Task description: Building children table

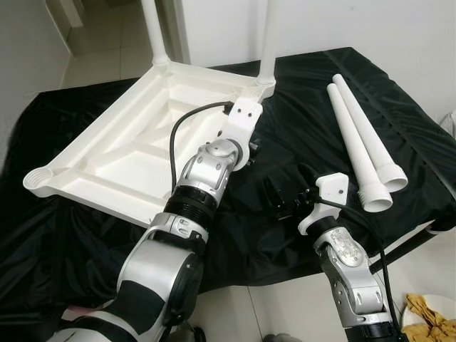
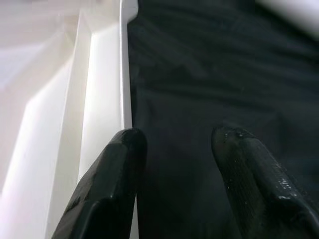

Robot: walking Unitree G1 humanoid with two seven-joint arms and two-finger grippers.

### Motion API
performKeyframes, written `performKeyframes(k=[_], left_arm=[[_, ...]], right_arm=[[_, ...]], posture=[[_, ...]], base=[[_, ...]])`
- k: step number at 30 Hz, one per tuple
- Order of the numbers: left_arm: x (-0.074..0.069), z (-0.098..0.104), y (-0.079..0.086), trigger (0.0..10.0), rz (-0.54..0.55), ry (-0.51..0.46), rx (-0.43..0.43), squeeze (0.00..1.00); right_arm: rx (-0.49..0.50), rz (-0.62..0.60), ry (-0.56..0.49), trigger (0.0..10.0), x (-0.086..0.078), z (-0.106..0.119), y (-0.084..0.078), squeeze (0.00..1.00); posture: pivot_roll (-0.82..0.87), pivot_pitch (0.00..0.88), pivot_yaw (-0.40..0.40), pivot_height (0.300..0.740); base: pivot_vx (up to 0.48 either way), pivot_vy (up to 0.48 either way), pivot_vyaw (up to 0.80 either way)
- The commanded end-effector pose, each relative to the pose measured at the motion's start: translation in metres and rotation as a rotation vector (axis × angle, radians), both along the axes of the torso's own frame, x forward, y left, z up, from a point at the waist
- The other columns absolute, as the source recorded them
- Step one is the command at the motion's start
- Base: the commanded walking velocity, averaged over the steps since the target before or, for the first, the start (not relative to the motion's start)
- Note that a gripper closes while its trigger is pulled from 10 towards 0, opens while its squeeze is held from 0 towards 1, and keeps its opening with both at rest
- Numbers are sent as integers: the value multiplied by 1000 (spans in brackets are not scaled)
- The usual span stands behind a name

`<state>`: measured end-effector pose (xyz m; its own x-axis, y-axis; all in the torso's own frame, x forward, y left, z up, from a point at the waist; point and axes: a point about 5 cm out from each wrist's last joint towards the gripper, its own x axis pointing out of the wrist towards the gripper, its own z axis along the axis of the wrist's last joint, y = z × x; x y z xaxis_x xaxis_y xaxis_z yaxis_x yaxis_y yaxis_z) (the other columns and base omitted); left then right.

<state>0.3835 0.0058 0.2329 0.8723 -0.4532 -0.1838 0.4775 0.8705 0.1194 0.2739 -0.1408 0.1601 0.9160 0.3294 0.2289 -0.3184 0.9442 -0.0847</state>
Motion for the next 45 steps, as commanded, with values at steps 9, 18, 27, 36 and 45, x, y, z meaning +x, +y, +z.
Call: performKeyframes(k=[9, 18, 27, 36, 45], left_arm=[[9, 26, 23, 10000, 28, -156, 23, 0], [23, 35, 105, 10000, 199, -273, 224, 0], [23, 27, 157, 10000, 308, -225, 405, 0], [7, 8, 195, 10000, 260, -112, 670, 0], [-32, -26, 217, 10000, 38, 77, 891, 0]], right_arm=[[8, -2, 7, 10000, 1, -1, 3, 0], [3, -35, 9, 10000, 6, 2, -2, 0], [12, -81, 33, 10000, 10, 3, -6, 0], [-38, -37, 51, 10000, 12, 2, 0, 0], [-70, -33, 61, 10000, 10, 0, -4, 0]], posture=[[-124, 96, 94, 740], [-118, 82, 89, 740], [-114, 71, 88, 740], [-107, 64, 82, 740], [-104, 70, 75, 740]], base=[[0, 0, 0], [0, 0, 0], [0, 0, 0], [0, 0, 0], [0, 0, 0]])
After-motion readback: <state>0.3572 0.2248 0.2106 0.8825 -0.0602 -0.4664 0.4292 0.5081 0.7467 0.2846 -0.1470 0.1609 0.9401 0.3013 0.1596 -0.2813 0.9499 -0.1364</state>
